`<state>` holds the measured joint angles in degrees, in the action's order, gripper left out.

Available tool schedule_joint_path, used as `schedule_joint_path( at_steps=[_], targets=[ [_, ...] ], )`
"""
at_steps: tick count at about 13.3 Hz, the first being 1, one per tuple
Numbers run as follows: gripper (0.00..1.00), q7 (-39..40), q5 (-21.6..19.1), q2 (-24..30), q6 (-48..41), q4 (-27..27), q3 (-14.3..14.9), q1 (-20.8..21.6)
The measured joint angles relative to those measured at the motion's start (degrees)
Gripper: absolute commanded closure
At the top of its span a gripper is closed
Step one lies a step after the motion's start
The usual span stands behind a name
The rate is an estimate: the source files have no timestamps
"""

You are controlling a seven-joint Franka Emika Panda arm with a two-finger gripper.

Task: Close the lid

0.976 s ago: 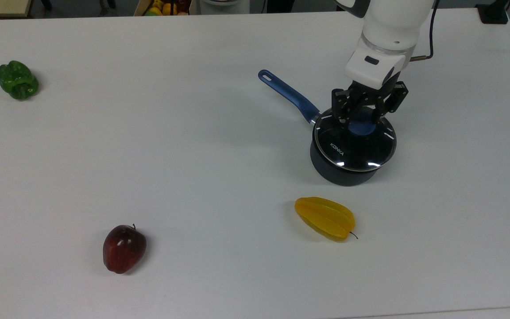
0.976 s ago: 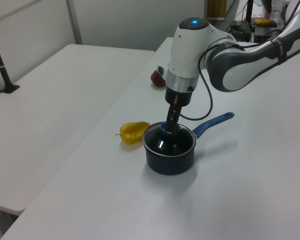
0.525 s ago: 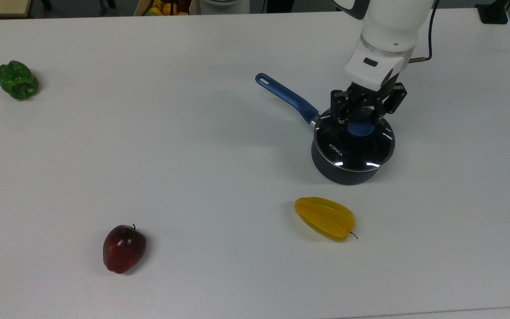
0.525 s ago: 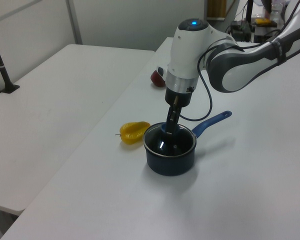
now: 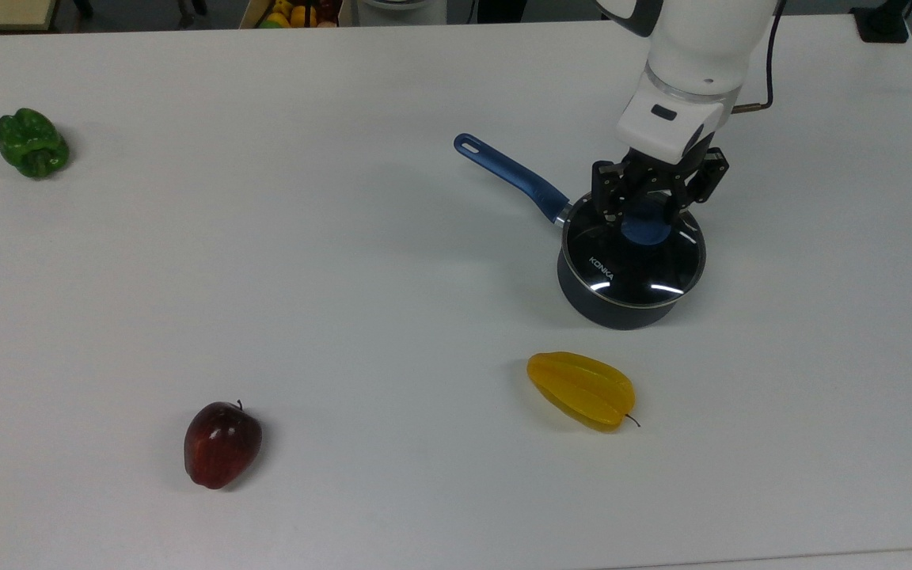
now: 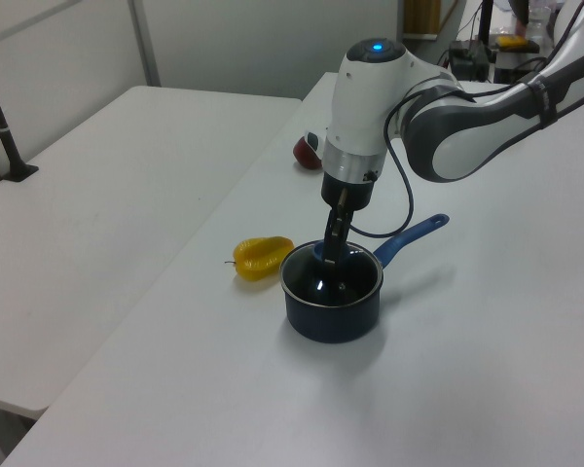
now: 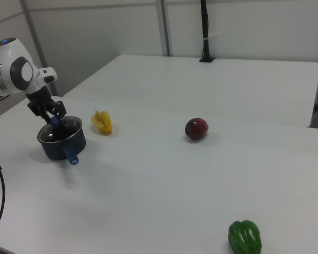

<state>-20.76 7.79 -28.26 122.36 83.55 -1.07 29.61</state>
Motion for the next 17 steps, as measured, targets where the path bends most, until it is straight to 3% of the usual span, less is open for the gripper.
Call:
schedule_joint_path(
  at_steps=[1,3,4,5,8,9,17],
  targets=[
    [0.34,0.0,0.0,0.0,0.0,0.0,0.0,0.0],
    [0.04,0.0,0.0,-0.1,0.0,0.0,0.0,0.0],
    [0.0,0.0,0.0,-0.1,0.0,0.0,0.0,0.0],
    [0.0,0.0,0.0,-0.1,0.0,0.0,0.0,0.0],
    [0.17,-1.3,0.0,-0.1,0.0,0.0,0.0,0.1],
    [0.18,-1.4,0.0,-0.1,0.0,0.0,0.0,0.1],
    [0.18,-2.3,-0.9,0.7,-0.4,-0.2,0.0,0.1]
  ],
)
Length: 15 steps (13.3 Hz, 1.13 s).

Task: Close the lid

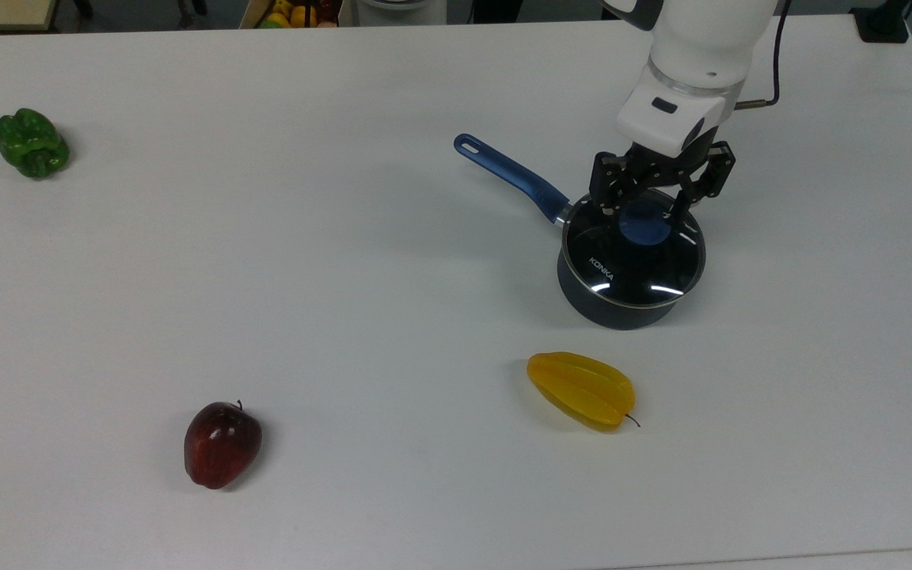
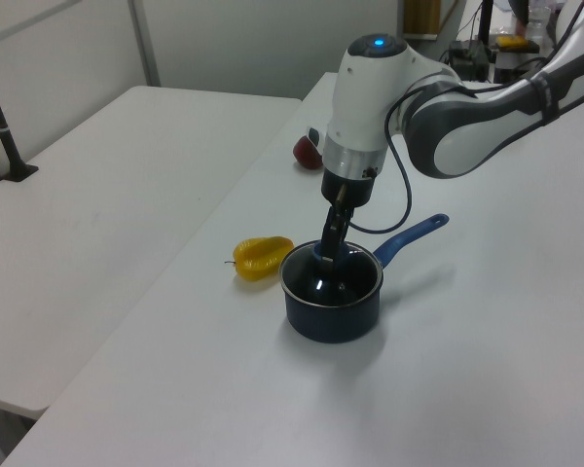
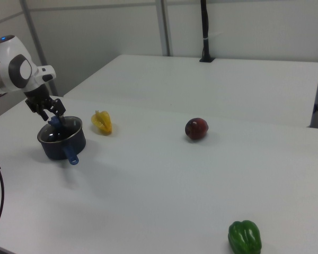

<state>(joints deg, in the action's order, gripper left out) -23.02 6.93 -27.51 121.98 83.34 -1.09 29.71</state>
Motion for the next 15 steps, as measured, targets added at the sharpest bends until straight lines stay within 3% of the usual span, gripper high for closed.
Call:
schedule_joint_path(
  at_steps=[4,9,11,15],
  targets=[
    [0.0,0.0,-1.8,1.2,-0.9,0.0,0.0,0.0],
    [0.0,-0.2,-1.8,3.9,-6.6,-0.3,0.6,-0.9],
    [0.0,0.4,-1.8,6.4,-10.8,-0.4,1.2,-3.2],
    [0.0,8.9,-1.8,11.7,-19.2,-0.2,1.6,-11.5]
  ],
)
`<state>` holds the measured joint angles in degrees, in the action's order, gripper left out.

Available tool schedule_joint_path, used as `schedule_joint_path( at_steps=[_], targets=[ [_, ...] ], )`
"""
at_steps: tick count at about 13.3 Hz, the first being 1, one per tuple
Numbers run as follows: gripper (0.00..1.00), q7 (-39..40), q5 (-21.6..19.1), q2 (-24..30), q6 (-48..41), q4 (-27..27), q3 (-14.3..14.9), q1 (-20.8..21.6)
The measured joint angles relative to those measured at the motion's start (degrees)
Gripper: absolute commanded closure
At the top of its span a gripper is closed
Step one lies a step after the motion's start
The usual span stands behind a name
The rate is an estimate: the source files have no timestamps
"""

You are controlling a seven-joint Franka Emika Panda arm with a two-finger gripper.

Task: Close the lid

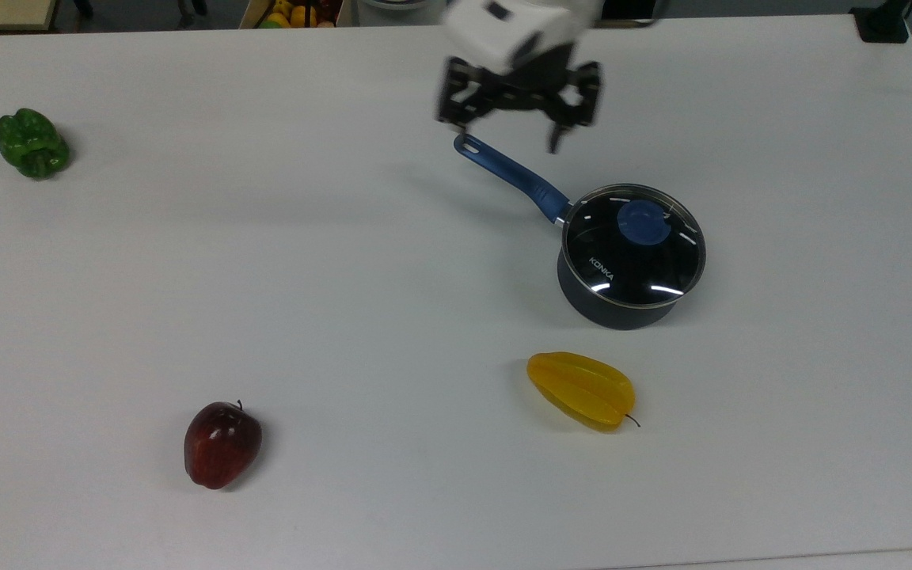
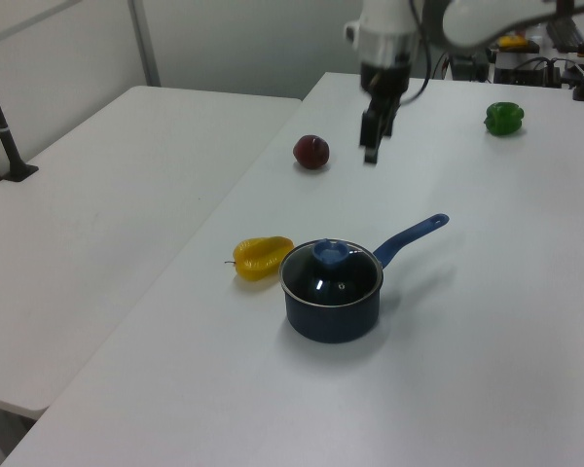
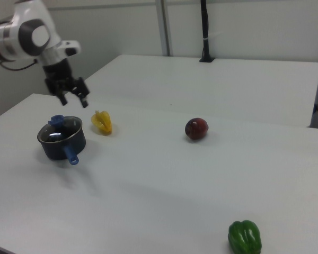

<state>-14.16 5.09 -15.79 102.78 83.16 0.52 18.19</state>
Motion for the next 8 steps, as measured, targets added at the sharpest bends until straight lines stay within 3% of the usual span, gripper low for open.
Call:
schedule_joint_path(
  at_steps=[5,8],
  targets=[
    [0.0,8.8,0.0,6.8,-11.3,0.3,0.5,-12.4],
    [0.0,12.7,-0.4,9.5,-13.6,1.1,2.7,-15.2]
  ],
)
